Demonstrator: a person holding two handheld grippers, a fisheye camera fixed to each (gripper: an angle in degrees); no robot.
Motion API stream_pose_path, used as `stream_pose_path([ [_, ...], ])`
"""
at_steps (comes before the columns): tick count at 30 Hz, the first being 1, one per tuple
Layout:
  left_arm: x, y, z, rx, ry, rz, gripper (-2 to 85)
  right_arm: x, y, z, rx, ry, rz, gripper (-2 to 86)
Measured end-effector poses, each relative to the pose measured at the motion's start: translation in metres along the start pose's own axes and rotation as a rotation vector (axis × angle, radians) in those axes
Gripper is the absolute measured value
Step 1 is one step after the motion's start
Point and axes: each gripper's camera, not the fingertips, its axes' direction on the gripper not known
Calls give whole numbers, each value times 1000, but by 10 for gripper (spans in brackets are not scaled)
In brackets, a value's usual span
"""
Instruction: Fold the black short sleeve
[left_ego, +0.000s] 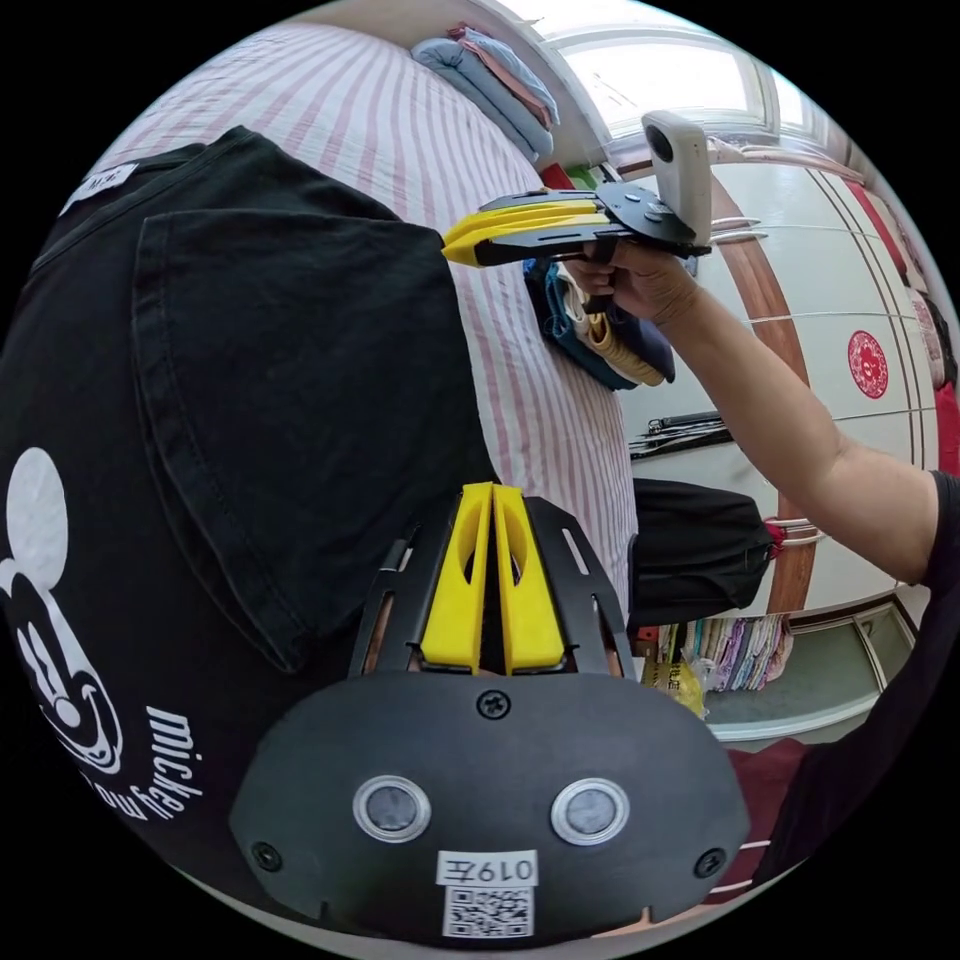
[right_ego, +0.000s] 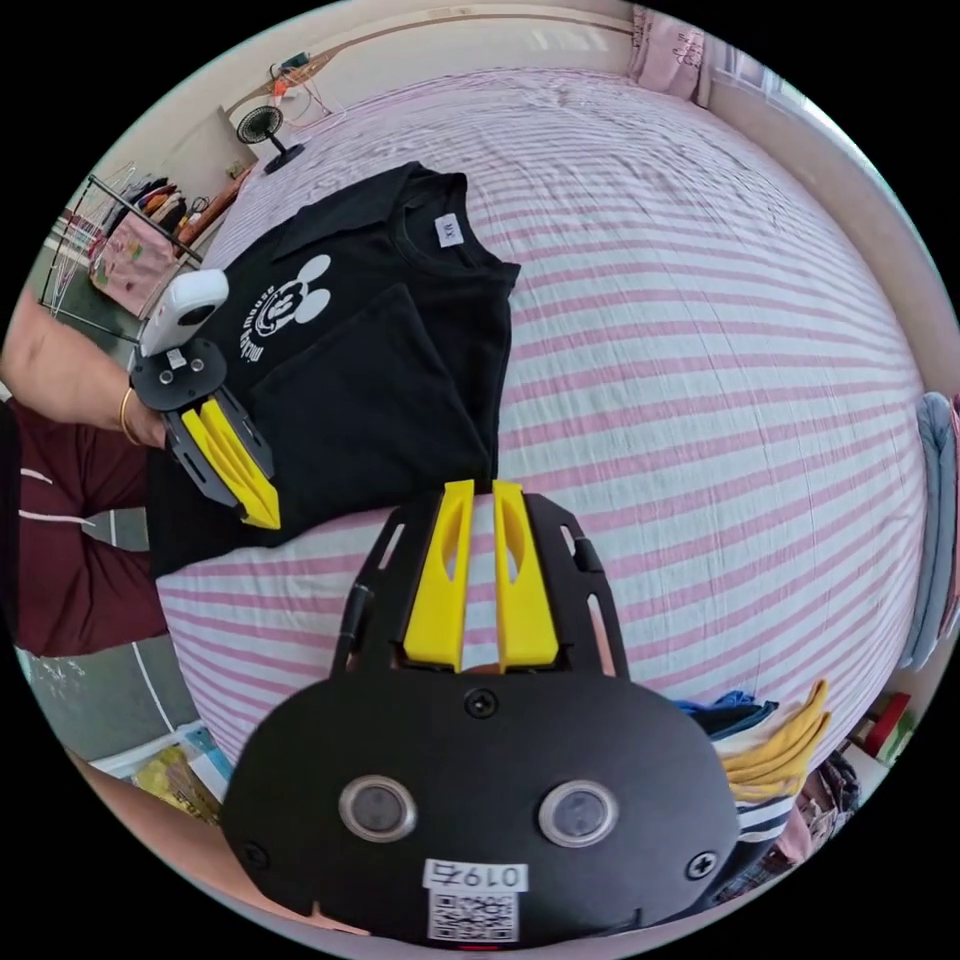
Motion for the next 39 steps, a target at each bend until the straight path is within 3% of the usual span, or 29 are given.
stream_pose_path([
  [6,-7,-1,2,-7,16,-39,7,16,0,-1,-40,-54,8,6],
  [14,5,-5,-6,10,8,-26,9,13,6,-12,-23,-33,90,55],
  [18,16,-4,-16,71,33,1,9,-8,15,-32,87,8,149,43],
  [23,15,-3,-7,5,-2,-67,8,-32,34,-29,270,-40,324,1],
  [27,45,16,-29,44,-7,3,8,-81,78,-49,663,-161,601,-6],
  [30,66,52,-48,19,-97,18,8,-142,98,-44,762,-227,709,-7],
  [39,64,188,-133,40,-368,-261,7,-294,117,18,474,-339,669,-7],
])
